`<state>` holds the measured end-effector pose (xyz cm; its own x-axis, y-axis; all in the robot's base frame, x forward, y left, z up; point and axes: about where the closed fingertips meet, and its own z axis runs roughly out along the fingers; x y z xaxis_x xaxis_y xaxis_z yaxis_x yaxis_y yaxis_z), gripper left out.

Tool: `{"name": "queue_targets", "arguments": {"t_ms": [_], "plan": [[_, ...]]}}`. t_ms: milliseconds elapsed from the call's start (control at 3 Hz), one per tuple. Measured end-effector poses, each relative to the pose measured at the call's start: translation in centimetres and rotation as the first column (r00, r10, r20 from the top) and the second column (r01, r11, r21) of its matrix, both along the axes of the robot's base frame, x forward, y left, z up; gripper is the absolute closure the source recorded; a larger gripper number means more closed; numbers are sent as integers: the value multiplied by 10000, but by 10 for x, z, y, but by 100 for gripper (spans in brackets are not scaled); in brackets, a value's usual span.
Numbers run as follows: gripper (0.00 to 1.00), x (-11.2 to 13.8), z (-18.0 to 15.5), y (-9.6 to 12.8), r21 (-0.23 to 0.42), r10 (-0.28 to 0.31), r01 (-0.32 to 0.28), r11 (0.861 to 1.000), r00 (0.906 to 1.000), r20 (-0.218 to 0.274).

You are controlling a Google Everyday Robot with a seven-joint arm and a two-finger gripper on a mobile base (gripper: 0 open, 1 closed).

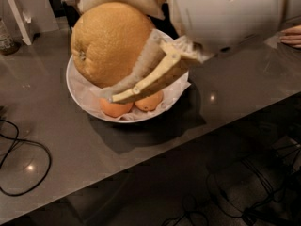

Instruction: Pick orange from white bowl

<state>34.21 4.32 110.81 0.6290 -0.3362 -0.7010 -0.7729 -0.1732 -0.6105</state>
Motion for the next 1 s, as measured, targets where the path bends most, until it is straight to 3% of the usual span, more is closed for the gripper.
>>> {"name": "queue_targets", "arguments": {"t_ms": [333,667,1000], "plan": [[100,-40,13,-47,-271,-969,977,9948,9949,292],[100,-48,-24,-72,57,-1131,1131,9936,9936,-36],[100,-51,-21,-69,-4,-1111,1111,9938,9938,63]]}}
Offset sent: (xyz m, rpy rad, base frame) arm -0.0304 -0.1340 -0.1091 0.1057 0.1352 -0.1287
